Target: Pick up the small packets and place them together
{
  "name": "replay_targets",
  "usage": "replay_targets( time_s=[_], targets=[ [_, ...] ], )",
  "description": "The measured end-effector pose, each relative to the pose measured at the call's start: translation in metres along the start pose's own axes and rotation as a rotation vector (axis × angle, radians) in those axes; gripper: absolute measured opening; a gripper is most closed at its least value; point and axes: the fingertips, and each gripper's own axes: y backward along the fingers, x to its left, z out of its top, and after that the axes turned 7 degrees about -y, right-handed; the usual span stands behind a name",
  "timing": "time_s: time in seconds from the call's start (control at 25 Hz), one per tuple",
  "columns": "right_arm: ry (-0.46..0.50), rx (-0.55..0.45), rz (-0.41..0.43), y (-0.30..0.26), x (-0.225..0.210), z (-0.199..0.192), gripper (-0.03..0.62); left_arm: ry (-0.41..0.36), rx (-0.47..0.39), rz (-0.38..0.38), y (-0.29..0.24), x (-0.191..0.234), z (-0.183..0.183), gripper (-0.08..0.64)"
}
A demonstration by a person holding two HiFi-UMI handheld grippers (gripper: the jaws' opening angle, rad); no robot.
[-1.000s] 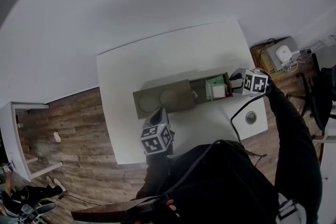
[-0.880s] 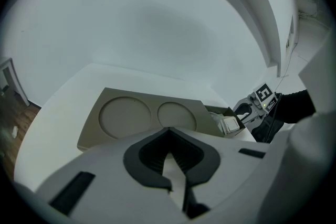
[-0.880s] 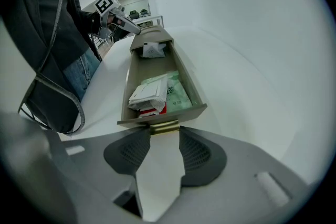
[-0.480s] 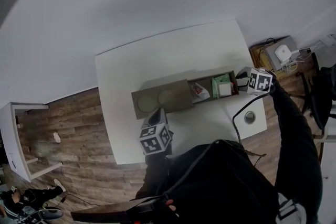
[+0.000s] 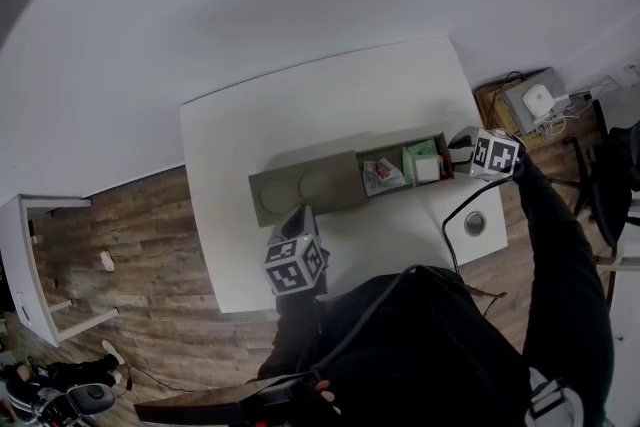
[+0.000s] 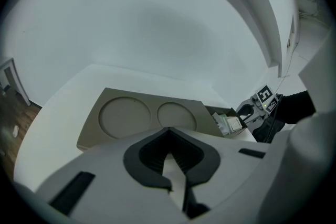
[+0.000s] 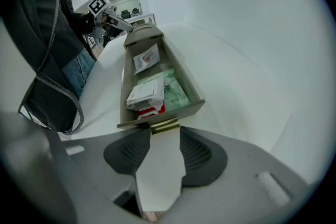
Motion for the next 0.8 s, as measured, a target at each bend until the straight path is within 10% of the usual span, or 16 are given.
replay_targets(
  time_s=[0.56,0.8],
  targets=[
    [-0.164,-0.030,-0.055,0.027,-0.013,-0.009,0.195,0.000,0.001,-0.004,0.000,0.000,0.000,0.000],
    [-0.178,-0.209,-0.135,0.069,-0.019,0.036,0.195,0.006,-0.006,-0.009,-0.001,0.000,0.001,0.000]
  ],
)
